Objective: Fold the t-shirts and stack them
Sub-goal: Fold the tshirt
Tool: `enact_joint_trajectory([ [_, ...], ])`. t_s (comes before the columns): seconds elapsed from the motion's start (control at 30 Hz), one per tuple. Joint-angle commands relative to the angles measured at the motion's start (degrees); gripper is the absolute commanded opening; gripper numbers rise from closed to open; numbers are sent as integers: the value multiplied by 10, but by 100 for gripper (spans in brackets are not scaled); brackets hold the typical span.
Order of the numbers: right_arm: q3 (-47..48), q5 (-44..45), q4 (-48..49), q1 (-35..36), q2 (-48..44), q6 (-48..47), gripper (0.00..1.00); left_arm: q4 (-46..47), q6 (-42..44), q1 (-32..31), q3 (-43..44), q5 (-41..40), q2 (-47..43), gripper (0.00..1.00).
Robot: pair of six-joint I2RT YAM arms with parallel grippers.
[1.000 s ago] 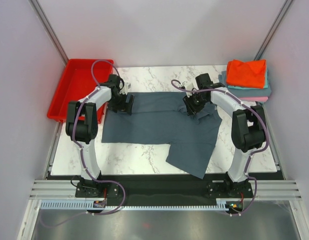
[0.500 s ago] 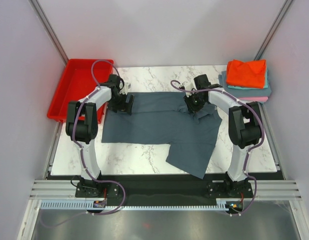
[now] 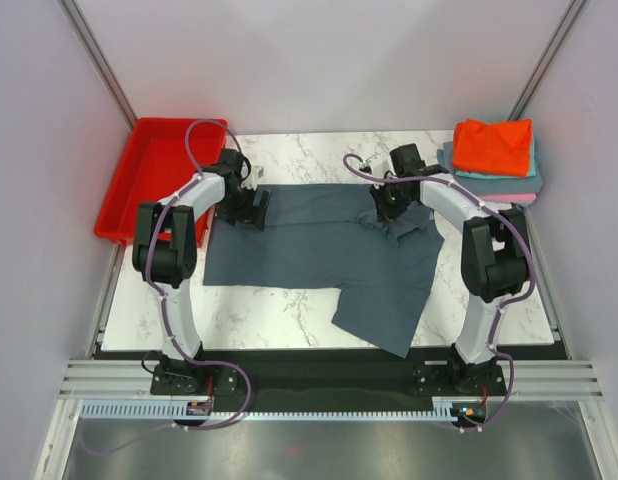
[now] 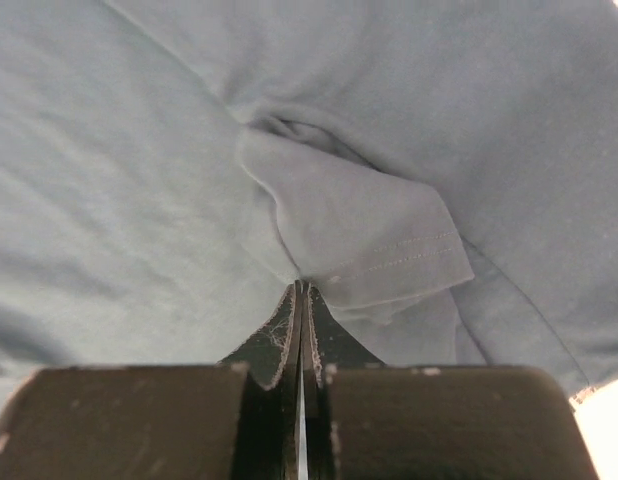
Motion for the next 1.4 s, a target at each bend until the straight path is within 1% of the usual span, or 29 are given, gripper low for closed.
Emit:
enact_joint_trajectory([
  [0.0,13,-41,-19,8,-57,16,0,1,7,-4,3,-1,-9,99],
  [0.27,-4,-66,-44,42,-94,34,0,1,7,-7,6,-1,-7,99],
  [0.33,-15,-44,-41,41,-94,35,28,1,9,-7,7,-2,-9,99],
  [0.37,-18,-32,-41,41,-88,31,39,1,8,-7,7,-1,-9,99],
  [0.4,-19,-20,-39,41,-84,23,45,2,8,-7,7,-2,-9,99],
  [0.67,-19,95,-2,41,-39,-9,49,1,10,-7,6,-6,-11,99],
  [1.03,5,123,27,43,15,-13,49,1,10,-7,7,-8,-9,99],
  [1.13,6,121,31,44,15,-14,41,0,11,-7,6,-9,-8,99],
  [1.17,5,120,31,44,14,-14,35,0,10,-7,6,-9,-8,99],
  [1.23,7,118,31,45,8,-12,26,2,10,-7,5,-9,-7,99],
  [1.27,6,118,31,46,5,-11,18,2,9,-7,7,-8,-6,99],
  [1.33,5,115,31,49,-5,-9,9,2,9,-7,7,-8,-3,99],
  [1.37,4,115,31,49,-6,-9,7,2,8,-8,8,-7,-3,99],
])
